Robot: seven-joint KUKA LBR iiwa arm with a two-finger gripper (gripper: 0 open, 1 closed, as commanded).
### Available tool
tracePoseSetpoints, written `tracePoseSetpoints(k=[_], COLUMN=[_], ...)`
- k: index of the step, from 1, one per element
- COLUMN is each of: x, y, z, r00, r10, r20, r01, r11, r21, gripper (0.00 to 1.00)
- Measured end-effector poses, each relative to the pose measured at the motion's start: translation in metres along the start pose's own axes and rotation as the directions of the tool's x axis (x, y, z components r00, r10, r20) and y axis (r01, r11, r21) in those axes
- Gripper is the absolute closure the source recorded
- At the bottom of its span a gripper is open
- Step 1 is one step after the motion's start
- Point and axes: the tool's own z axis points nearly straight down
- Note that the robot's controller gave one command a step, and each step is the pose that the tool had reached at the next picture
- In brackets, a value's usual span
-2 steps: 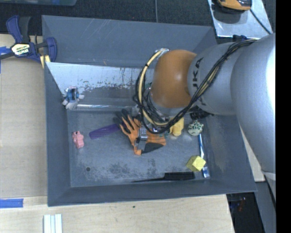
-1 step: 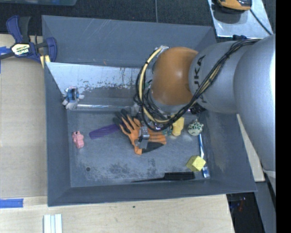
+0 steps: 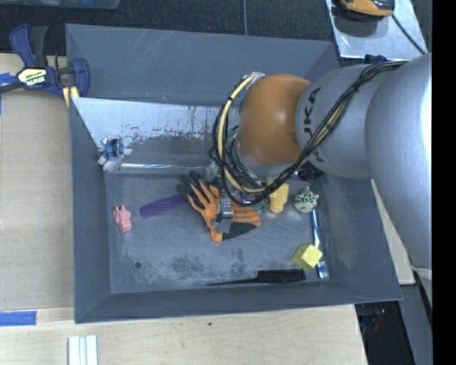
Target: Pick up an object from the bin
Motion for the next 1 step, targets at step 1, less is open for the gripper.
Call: tracePoseSetpoints(k=[1], x=[-0.0040], y=[-0.0004], z=[-0.0024], r00=[1.000], r10=[-0.021], r20=[0.009], r01=[0.021], r11=[1.000], r21=[-0.001], gripper=[1.00])
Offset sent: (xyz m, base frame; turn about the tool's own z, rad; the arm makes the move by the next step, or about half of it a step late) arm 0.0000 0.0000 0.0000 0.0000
